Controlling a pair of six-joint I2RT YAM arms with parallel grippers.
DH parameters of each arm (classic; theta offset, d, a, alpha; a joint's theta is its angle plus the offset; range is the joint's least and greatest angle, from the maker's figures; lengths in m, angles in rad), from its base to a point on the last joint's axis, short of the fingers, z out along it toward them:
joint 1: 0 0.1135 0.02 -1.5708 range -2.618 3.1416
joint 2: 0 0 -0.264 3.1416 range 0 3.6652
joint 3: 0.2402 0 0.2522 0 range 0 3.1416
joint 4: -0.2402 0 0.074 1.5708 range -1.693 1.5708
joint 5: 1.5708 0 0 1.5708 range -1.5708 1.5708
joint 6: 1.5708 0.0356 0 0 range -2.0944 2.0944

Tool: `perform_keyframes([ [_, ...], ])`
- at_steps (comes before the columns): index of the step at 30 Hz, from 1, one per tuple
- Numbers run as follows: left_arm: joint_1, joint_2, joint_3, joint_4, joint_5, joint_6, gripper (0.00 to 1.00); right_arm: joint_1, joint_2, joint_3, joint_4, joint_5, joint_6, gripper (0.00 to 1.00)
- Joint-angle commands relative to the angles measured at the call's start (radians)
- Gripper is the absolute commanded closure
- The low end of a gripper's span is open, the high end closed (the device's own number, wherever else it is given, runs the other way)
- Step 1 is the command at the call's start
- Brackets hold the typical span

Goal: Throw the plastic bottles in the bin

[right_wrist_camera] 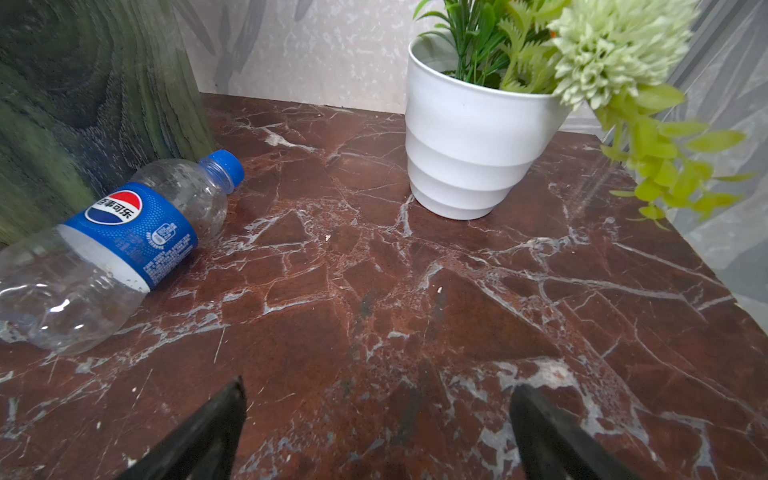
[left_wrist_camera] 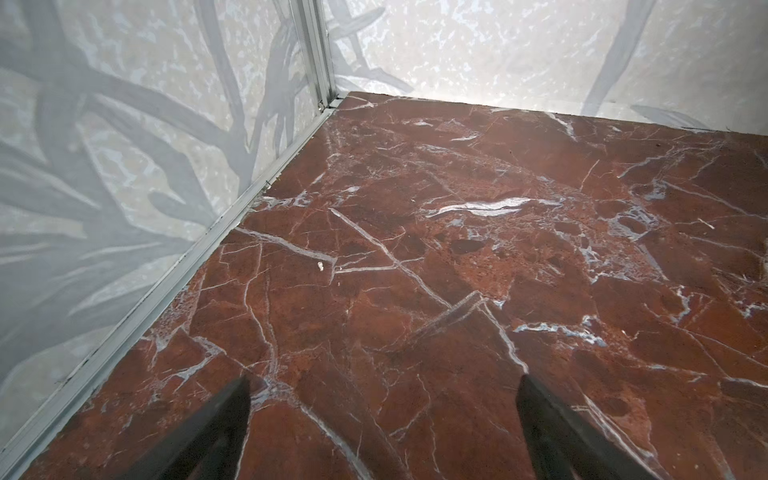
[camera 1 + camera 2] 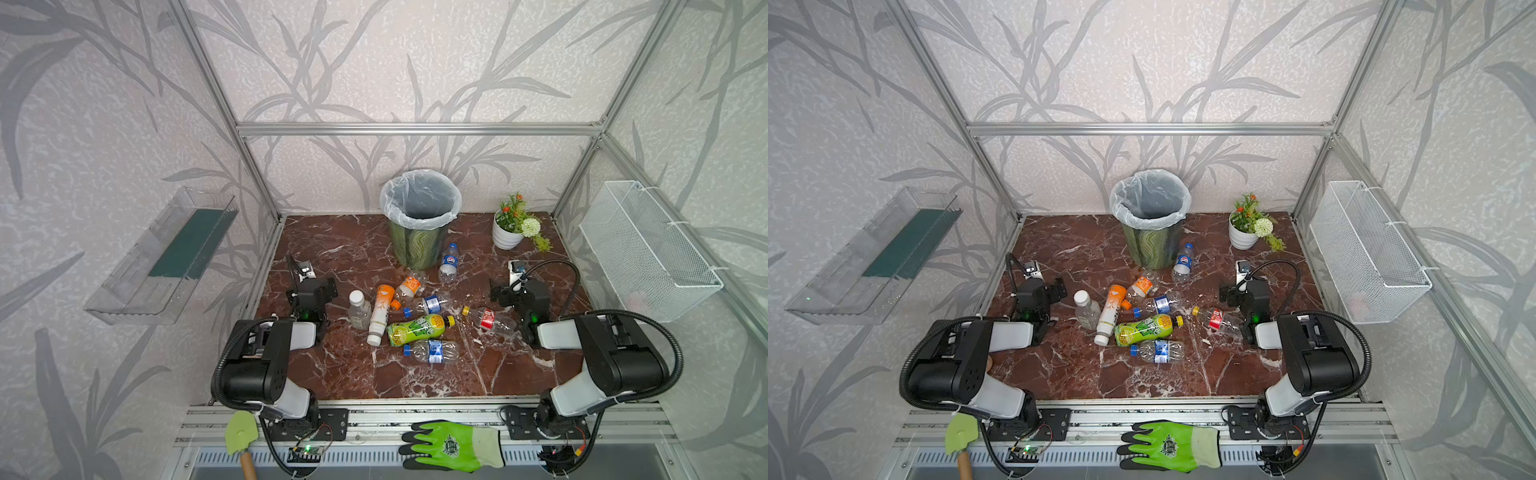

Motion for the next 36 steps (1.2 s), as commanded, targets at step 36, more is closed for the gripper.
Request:
perform_keyframes([
  [36,0.017,-0.201,0.284,-0.655,-0.082,-0.117,0.01,-0.006,-0.198,0.112,-0.378,0.044,0.054,0.09],
])
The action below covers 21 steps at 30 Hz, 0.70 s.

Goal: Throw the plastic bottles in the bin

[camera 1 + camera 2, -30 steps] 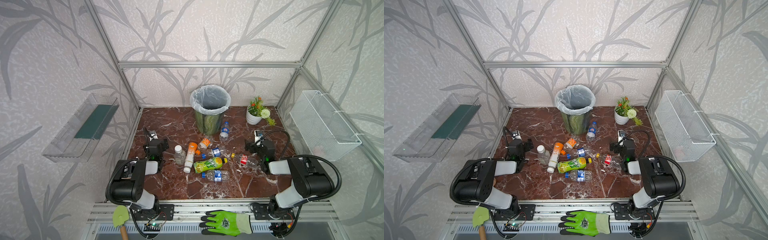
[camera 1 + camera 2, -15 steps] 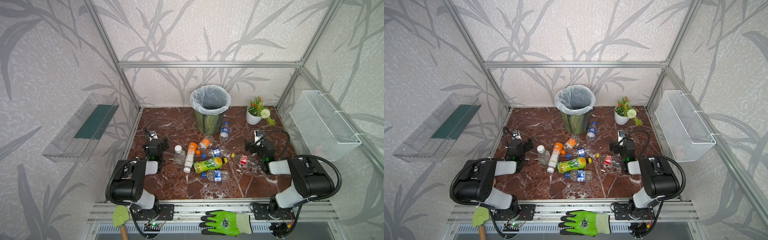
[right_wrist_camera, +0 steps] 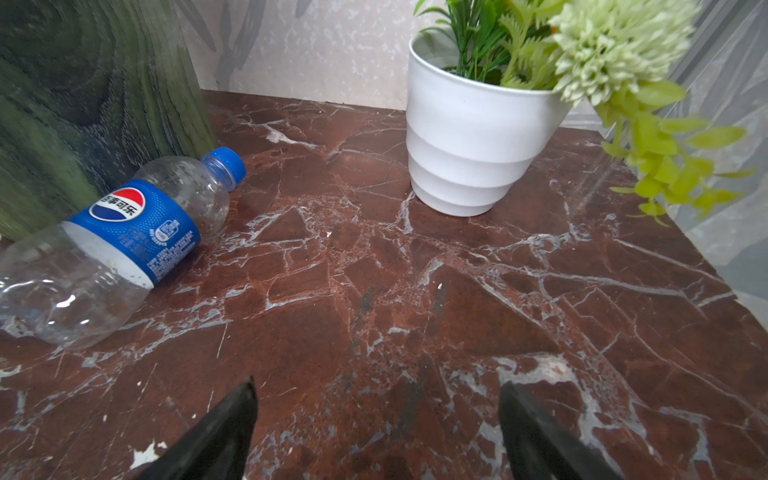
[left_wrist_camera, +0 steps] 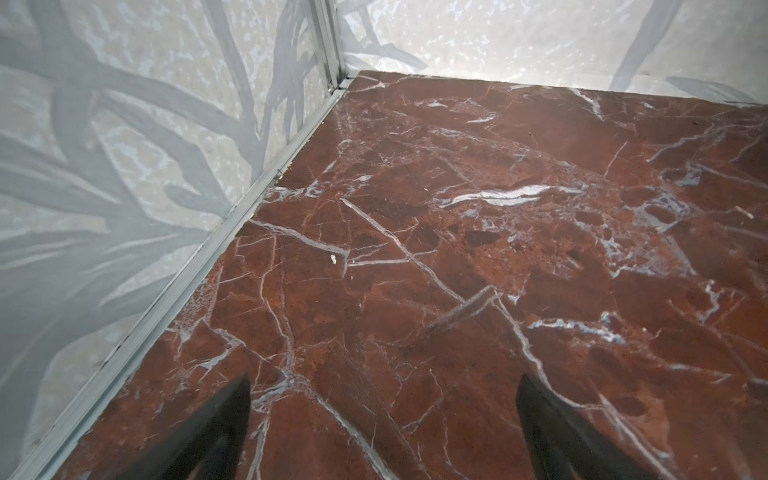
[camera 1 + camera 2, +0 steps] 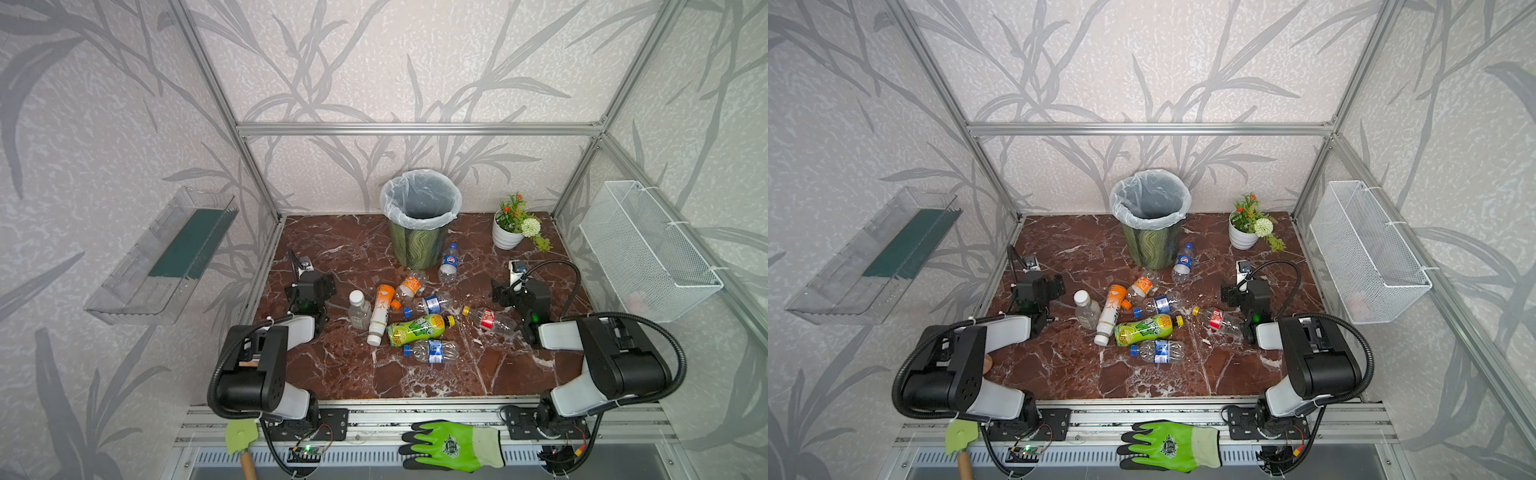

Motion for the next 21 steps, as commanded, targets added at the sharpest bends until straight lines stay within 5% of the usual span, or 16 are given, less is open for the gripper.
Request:
perform_keyframes([
  [1,0.010,-0.150,0.140,-0.360,-0.022,-0.091,0.01,-0.002,-0.155,0.154,-0.395,0.055,0.074,0.09],
  [5,0.008,-0.307,0.187,-0.551,0.000,-0.166,0.04,-0.001,-0.249,0.286,-0.729,0.001,0.137,0.09],
  [13,-0.018,-0.536,0.273,-0.870,0.126,-0.172,0.06,-0.002,-0.303,0.382,-0.933,-0.054,0.221,0.08],
  [21,-0.259,-0.653,0.292,-1.076,0.088,-0.211,0.05,-0.002,-0.288,0.373,-0.921,-0.084,0.279,0.08],
])
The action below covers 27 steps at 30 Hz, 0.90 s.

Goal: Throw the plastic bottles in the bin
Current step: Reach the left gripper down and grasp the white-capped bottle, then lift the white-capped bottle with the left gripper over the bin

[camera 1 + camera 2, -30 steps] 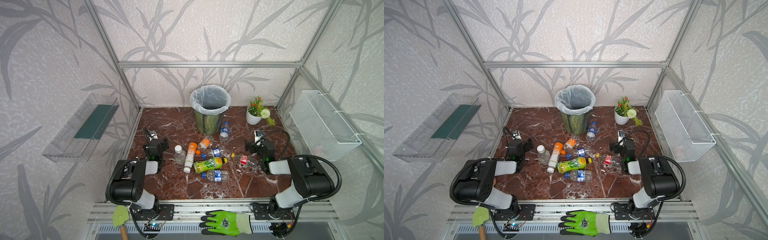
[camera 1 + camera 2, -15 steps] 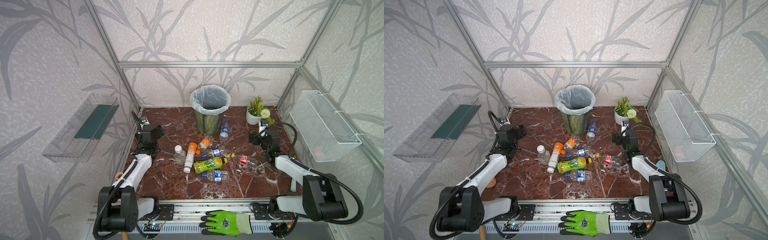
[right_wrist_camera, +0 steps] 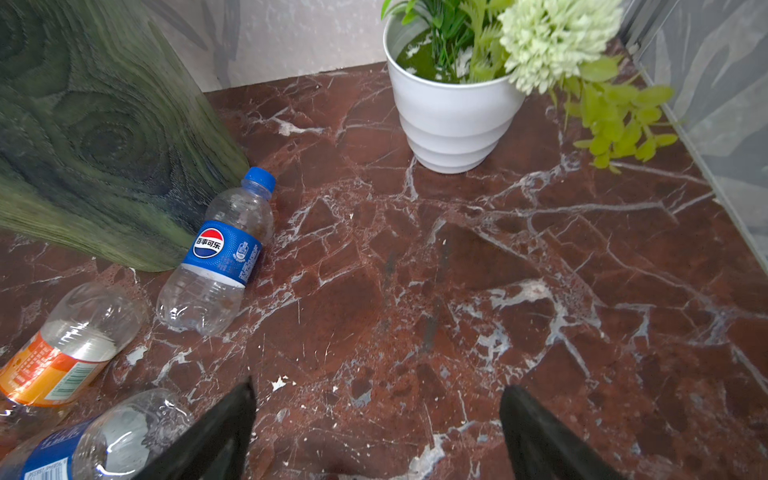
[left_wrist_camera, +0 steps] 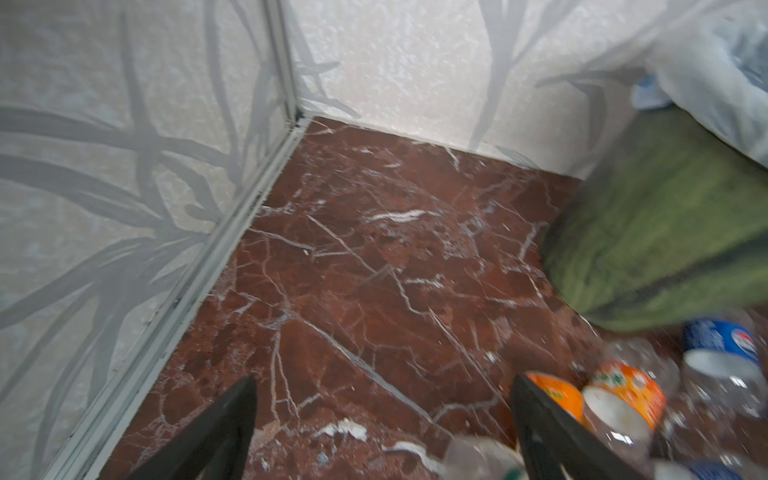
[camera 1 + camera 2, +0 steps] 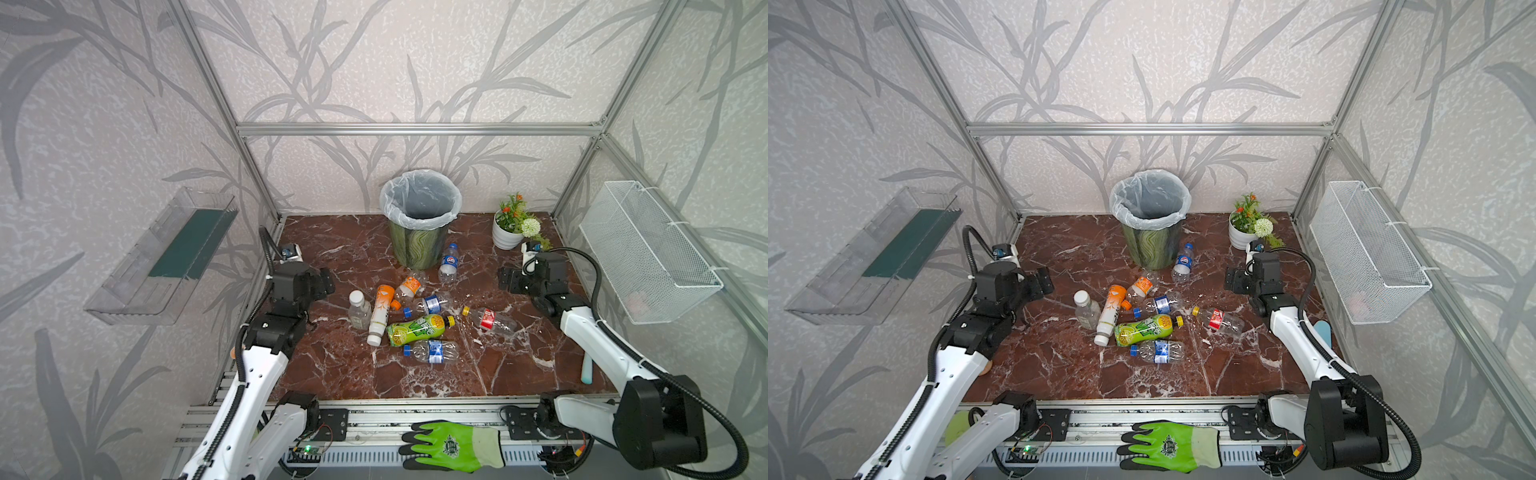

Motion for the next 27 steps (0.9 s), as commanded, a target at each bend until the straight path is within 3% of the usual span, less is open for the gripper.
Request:
perform_keyframes([
  [1,-0.090,-0.061,-0.013,-0.127,-0.015,-0.067,0.05,-0.002,0.005,0.016,-0.018,-0.027,0.046,0.08],
  [10,-0.266,-0.015,-0.097,-0.068,0.005,-0.121,0.06,-0.002,0.010,0.013,-0.013,-0.027,0.070,0.08],
  [17,-0.283,0.138,-0.093,0.021,0.096,-0.113,0.18,-0.002,-0.013,-0.007,-0.011,-0.018,0.079,0.08],
  [27,-0.284,0.257,-0.082,0.061,0.138,-0.099,0.22,-0.002,-0.015,-0.006,-0.023,-0.005,0.070,0.08],
])
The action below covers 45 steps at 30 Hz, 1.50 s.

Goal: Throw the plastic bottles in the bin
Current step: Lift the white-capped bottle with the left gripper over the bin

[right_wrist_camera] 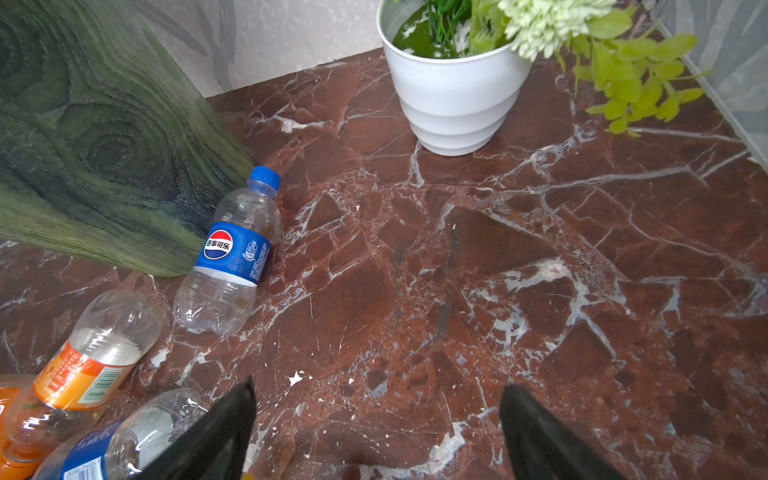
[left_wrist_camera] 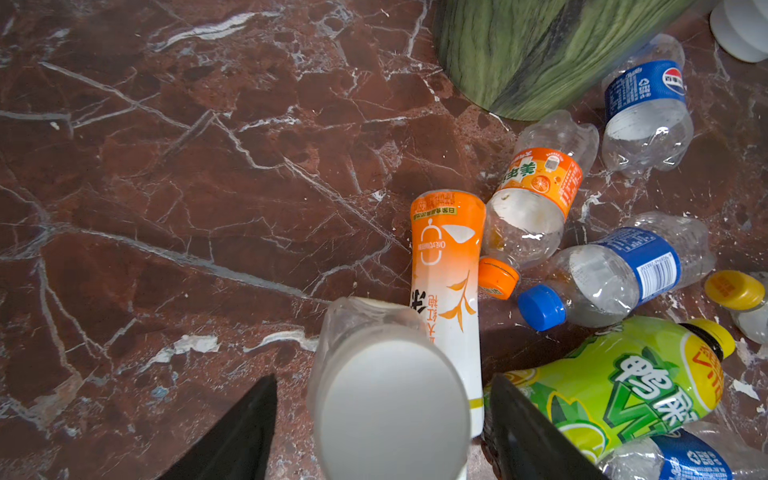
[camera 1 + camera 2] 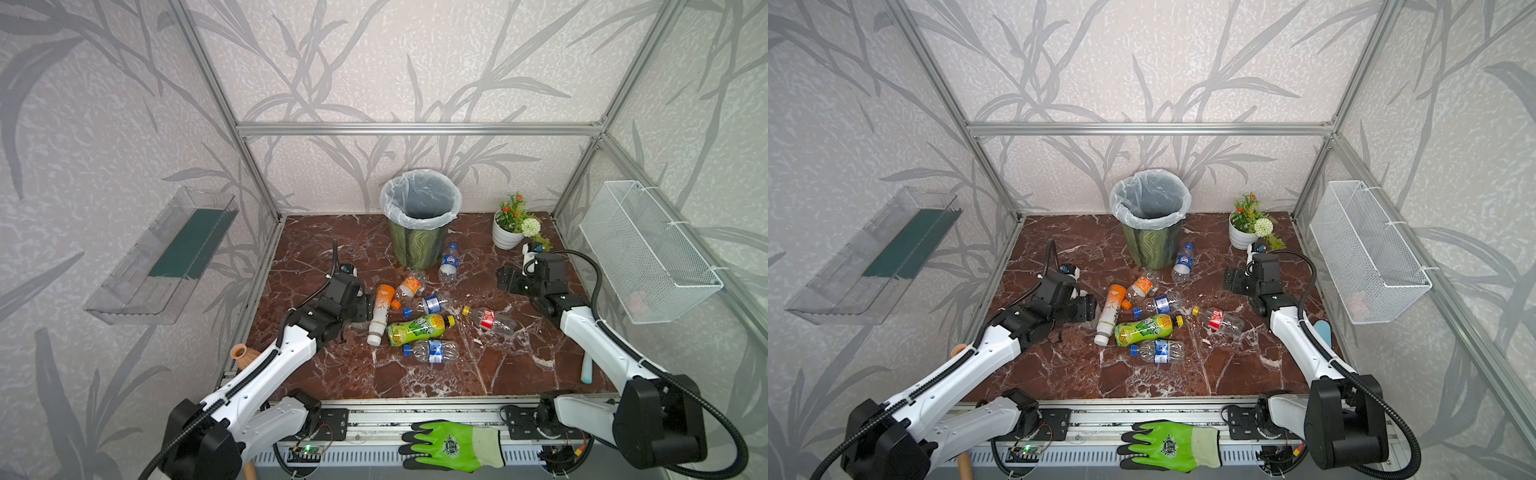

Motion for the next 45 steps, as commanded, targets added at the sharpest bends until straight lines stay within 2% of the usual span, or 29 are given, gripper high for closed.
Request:
perform_keyframes([
  [1,-0.005,0.025,0.023,0.027,0.009,0.002,0.22,-0.002,-0.013,-0.003,-0.014,0.008,0.002,0.08],
  [17,-0.005,0.094,0.050,0.047,-0.019,0.041,0.51,-0.002,-0.014,-0.010,-0.022,0.006,0.002,0.08],
  [26,-0.005,0.078,0.051,0.041,-0.058,0.061,0.61,-0.003,0.000,-0.004,-0.018,0.000,0.010,0.08],
  [31,-0.004,0.037,0.081,0.012,-0.140,0.069,0.63,-0.002,-0.005,-0.009,-0.021,0.004,0.008,0.08],
  [34,-0.005,0.001,0.121,-0.022,-0.236,0.085,0.66,-0.002,-0.008,-0.010,-0.022,0.007,0.008,0.08],
  [37,-0.003,-0.059,0.173,0.004,-0.300,0.149,0.67,-0.003,-0.013,-0.008,-0.022,0.007,0.008,0.08],
  [39,-0.002,-0.105,0.215,0.089,-0.333,0.223,0.67,-0.002,-0.014,-0.004,-0.021,0.006,0.009,0.08],
  [43,0.002,-0.140,0.370,0.216,-0.339,0.360,0.68,-0.002,-0.021,0.002,-0.022,-0.002,0.011,0.08],
  [45,0.002,-0.128,0.475,0.265,-0.301,0.420,0.69,-0.002,-0.031,0.003,-0.024,0.000,0.009,0.08],
])
